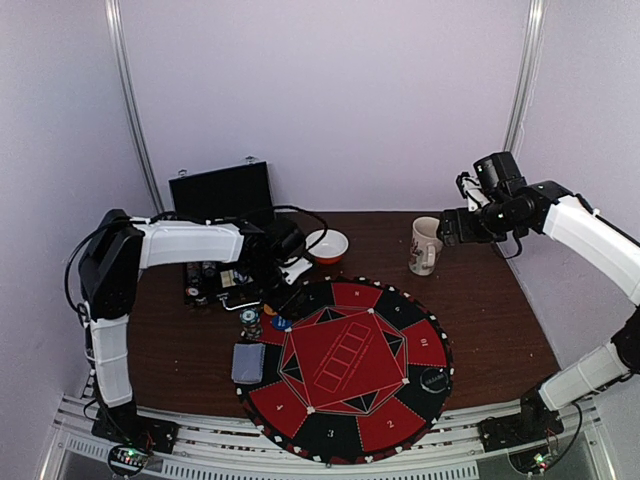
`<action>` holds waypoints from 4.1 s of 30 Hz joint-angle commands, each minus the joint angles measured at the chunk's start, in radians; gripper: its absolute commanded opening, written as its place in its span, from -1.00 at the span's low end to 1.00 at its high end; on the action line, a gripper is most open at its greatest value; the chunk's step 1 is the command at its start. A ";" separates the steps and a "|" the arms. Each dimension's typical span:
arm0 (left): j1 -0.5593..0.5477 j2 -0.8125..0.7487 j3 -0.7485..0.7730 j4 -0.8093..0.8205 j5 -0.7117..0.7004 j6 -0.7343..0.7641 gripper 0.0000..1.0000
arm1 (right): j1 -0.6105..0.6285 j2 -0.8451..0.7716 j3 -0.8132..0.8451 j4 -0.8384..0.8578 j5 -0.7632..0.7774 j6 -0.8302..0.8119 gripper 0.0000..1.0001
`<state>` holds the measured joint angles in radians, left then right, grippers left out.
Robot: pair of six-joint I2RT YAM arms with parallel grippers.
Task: Distribute texas hold em gaming equipment
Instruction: Move the small blind button to position 3.
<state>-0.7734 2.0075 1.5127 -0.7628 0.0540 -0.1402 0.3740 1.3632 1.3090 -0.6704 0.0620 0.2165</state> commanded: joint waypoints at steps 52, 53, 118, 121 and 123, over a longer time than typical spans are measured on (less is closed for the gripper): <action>0.002 0.046 -0.093 0.037 0.117 0.029 0.11 | 0.016 0.040 -0.029 0.006 0.022 -0.020 1.00; -0.009 0.053 -0.093 0.036 0.121 0.039 0.11 | 0.016 0.041 -0.029 0.007 0.020 -0.020 1.00; -0.527 -0.248 -0.190 0.170 0.029 0.167 0.60 | 0.208 -0.143 -0.128 -0.018 -0.002 -0.044 1.00; -0.388 -0.326 -0.221 0.172 -0.028 0.004 0.61 | 0.209 -0.137 -0.120 -0.003 0.000 -0.037 1.00; -0.302 -0.371 -0.251 0.175 -0.061 -0.067 0.63 | 0.209 -0.130 -0.122 0.010 -0.001 -0.035 1.00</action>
<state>-1.2301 1.7226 1.3117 -0.6216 0.0933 -0.0101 0.5735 1.2198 1.1610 -0.6731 0.0414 0.1822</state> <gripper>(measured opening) 0.803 0.999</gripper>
